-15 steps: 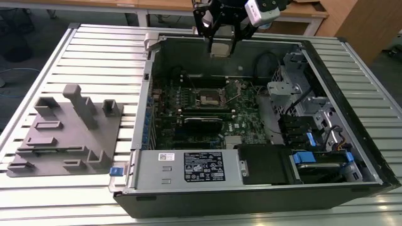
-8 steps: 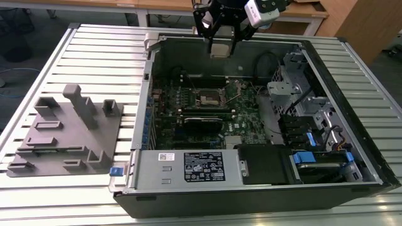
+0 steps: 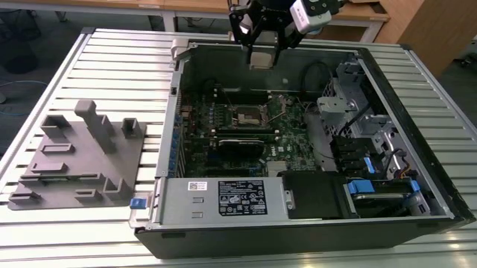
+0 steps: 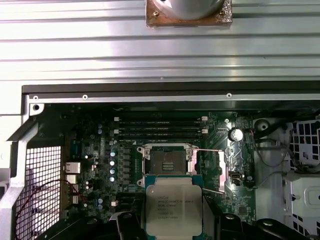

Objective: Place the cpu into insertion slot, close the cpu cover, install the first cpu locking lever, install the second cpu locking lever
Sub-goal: 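Place the cpu into insertion slot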

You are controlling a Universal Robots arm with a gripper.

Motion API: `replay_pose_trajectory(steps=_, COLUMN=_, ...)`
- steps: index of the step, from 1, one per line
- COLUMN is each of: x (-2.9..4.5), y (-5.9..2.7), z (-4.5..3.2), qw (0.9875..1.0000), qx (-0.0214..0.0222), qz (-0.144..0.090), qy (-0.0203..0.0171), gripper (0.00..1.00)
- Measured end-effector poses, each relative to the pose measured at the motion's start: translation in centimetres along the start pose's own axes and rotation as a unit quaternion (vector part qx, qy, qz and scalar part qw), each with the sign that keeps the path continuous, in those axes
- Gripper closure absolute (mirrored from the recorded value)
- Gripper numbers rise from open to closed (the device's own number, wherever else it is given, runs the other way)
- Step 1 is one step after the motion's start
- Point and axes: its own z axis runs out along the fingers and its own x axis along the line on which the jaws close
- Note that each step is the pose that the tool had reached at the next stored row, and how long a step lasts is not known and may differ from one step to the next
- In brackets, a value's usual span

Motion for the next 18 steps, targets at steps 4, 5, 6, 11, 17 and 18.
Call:
replay_pose_trajectory(steps=4, x=-0.01, y=-0.02, z=0.23, qw=1.0000, qx=0.0001, qz=0.000, qy=0.0000, gripper=0.46)
replay_pose_trajectory(steps=5, x=0.00, y=-0.02, z=0.23, qw=1.0000, qx=0.0001, qz=0.000, qy=0.0001, gripper=0.46)
replay_pose_trajectory(steps=6, x=-0.01, y=-0.02, z=0.23, qw=1.0000, qx=0.0002, qz=0.000, qy=0.0000, gripper=0.46)
replay_pose_trajectory(steps=11, x=-0.01, y=-0.02, z=0.27, qw=1.0000, qx=0.0000, qz=0.000, qy=0.0000, gripper=0.46)
replay_pose_trajectory(steps=17, x=-0.01, y=-0.03, z=0.36, qw=1.0000, qx=0.0001, qz=0.000, qy=0.0000, gripper=0.46)
replay_pose_trajectory(steps=18, x=-0.01, y=-0.03, z=0.36, qw=1.0000, qx=0.0001, qz=0.000, qy=0.0000, gripper=0.46)
